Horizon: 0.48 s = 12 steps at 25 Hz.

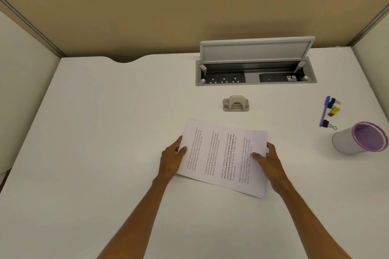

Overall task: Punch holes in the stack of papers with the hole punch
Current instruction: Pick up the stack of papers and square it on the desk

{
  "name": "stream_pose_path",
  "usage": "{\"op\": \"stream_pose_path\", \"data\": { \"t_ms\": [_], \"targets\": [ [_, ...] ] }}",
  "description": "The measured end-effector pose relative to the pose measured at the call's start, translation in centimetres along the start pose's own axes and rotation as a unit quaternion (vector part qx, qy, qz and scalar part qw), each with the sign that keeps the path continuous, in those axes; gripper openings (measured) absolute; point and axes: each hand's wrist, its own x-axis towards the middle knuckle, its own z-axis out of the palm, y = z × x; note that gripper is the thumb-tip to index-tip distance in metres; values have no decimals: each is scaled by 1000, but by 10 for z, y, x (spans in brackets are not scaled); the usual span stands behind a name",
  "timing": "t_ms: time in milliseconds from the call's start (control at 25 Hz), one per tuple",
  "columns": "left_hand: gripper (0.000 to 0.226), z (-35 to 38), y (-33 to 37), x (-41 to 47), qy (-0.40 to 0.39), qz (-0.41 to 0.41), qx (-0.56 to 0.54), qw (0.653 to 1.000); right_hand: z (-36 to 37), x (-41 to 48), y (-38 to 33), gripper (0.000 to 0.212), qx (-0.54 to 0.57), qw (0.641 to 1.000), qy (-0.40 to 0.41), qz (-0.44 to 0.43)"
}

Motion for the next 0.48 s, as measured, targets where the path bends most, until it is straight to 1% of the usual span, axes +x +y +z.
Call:
{"op": "stream_pose_path", "data": {
  "t_ms": [80, 120, 240, 320, 480],
  "targets": [
    [49, 8, -1, -5, 28, 6, 15, 999, 9, -6, 1, 66, -8, 999, 43, -22],
    [49, 11, -1, -7, 35, 6, 15, 999, 13, -8, 3, 68, -21, 998, 54, -31],
    [56, 17, -1, -14, 52, 17, 66, 996, 19, -9, 5, 66, -40, 996, 66, -40],
    [60, 19, -2, -13, 66, 15, 71, 995, 17, -8, 6, 67, -34, 997, 66, -32],
    [52, 24, -4, -14, 67, 7, 84, 994, 12, -8, 7, 65, -47, 997, 52, -41]
  ]
}}
